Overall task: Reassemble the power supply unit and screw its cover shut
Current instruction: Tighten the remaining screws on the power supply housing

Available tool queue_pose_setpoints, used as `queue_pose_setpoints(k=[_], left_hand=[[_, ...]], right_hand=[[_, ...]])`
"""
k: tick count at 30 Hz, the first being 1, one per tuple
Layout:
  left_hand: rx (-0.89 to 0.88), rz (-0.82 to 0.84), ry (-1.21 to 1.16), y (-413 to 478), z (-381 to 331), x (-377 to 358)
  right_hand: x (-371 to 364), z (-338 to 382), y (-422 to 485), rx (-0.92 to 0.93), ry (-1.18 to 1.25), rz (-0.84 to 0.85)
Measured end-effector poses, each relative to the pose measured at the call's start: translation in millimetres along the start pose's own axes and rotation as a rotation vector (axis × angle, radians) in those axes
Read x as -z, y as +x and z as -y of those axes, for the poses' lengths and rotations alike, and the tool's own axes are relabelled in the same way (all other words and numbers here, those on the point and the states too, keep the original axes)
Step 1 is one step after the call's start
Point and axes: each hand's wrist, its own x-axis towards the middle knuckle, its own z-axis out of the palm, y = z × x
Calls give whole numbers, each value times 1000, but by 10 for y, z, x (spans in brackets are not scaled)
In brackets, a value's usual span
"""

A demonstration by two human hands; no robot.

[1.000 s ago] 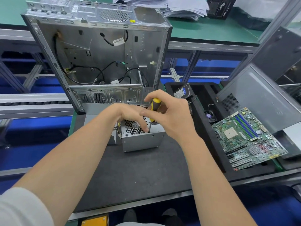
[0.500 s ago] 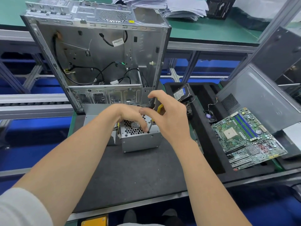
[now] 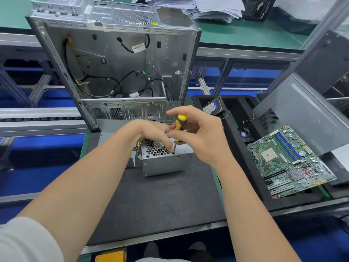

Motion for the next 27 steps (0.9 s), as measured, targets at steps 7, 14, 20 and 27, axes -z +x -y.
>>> queue_pose_setpoints(k=[7, 14, 20, 27], left_hand=[[-29, 24, -49, -66, 1, 10], [-23, 66, -98, -66, -12, 5], [-37, 20, -83, -17, 19, 7], [6, -6, -47, 11, 45, 24]], right_hand=[[-43, 88, 75, 77, -264, -26], [153, 77, 30, 32, -36, 342], [37, 115, 72, -37, -165, 131], [97, 94, 63, 51, -197, 225]])
